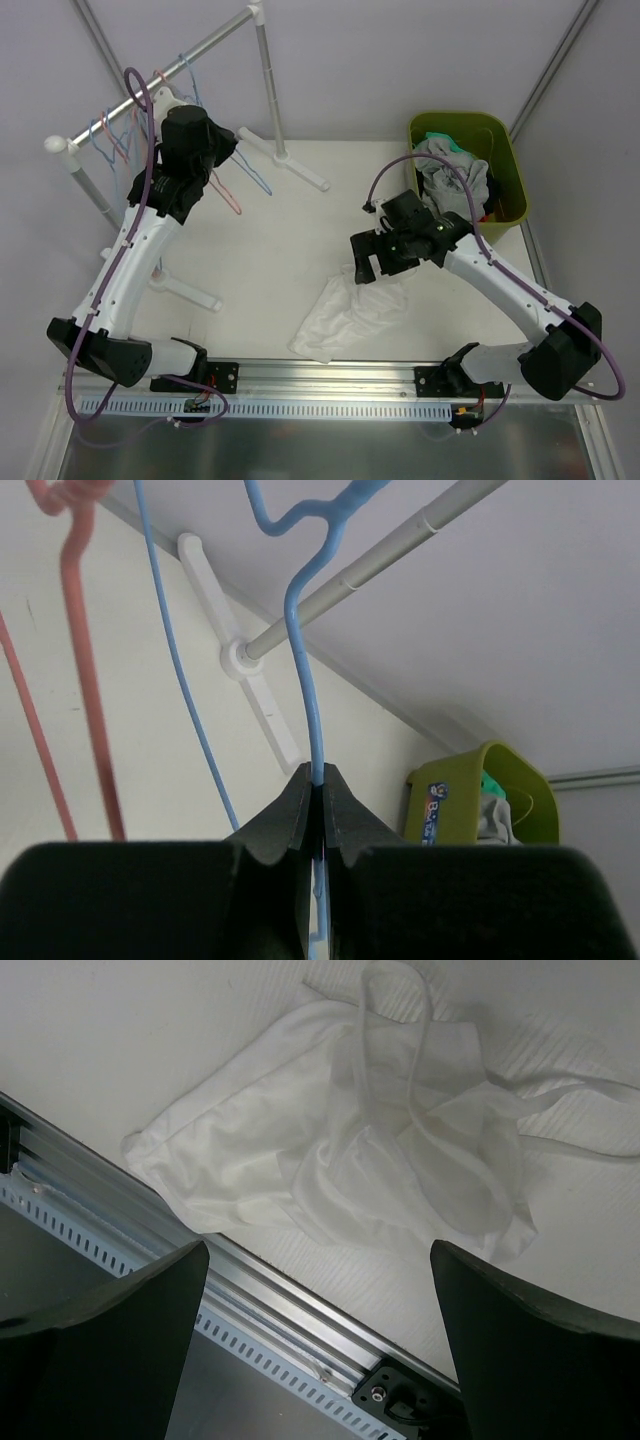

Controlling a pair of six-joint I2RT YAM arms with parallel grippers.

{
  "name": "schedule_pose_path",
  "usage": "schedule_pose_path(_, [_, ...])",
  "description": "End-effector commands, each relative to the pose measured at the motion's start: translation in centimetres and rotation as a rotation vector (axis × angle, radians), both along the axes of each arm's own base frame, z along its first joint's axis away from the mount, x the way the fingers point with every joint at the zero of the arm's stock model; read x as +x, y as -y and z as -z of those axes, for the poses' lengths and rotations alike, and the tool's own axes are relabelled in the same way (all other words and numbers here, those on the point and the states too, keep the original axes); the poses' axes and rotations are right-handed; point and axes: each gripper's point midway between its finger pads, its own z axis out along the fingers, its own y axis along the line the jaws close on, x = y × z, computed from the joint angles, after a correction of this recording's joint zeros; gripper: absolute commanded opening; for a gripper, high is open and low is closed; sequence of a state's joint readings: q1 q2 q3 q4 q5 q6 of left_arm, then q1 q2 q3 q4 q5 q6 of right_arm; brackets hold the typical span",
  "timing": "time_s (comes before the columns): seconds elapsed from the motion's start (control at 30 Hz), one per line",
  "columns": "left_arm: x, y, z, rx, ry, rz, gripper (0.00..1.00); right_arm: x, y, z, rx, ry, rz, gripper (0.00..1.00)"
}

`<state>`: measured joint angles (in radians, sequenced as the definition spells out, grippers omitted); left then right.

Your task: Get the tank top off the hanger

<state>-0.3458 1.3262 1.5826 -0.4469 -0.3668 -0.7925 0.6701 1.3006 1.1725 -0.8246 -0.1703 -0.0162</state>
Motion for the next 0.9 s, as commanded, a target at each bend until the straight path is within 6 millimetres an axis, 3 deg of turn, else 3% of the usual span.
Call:
schedule_pose_path(0.0, [-1.5, -0.5, -0.5, -0.049, 0.019, -0.011, 0.00, -0.2, -1.3, -0.6, 0.076, 0.009, -0.025, 0.99])
schedule_pose_path(0.03, [-1.6, -0.6, -0.2, -0.047, 0.015, -0.014, 0.00, -0.4, -1.4, -0.5, 0.077, 0.004, -0.031, 1.00])
schedule_pose_path(0.17, [-2.3, -0.7, -1.1, -0.046, 0.036, -0.002, 0.24, -0.6, -1.4, 0.9, 0.019, -0.001, -0.041, 0.99])
schedule_pose_path(0.2, [-2.4, -0.7, -1.3, -0.047, 0.040, 0.002, 0.42, -0.5, -1.2, 1.4, -0.001, -0.003, -0.032, 1.00])
schedule_pose_path(0.27, [-2.8, -0.5, -2.3, -0.054, 0.061, 0.021, 0.67, -0.6, -0.9, 2.6, -0.050, -0.010, -0.028, 0.99])
schedule_pose_path(0.3, [-3.0, -0.4, -2.7, -0.055, 0.070, 0.032, 0.96, -0.5, -0.8, 3.3, -0.076, -0.016, -0.026, 0.99])
schedule_pose_path(0.43, [-4.2, 0.6, -5.9, -0.039, 0.140, 0.131, 0.99, -0.7, -0.5, 6.2, -0.220, 0.003, -0.010, 1.00])
schedule_pose_path(0.53, [-5.2, 2.3, -7.8, -0.027, 0.183, 0.253, 0.99, -1.4, -1.5, 8.0, -0.261, -0.010, -0.035, 1.00])
schedule_pose_path(0.67, [-7.0, 3.8, -9.3, -0.007, 0.228, 0.381, 0.99, -1.4, -2.1, 10.5, -0.312, 0.002, -0.027, 0.99])
schedule_pose_path(0.87, [-11.9, 6.4, -11.1, 0.090, 0.333, 0.655, 0.99, -0.8, -0.8, 15.3, -0.451, -0.017, 0.020, 0.99])
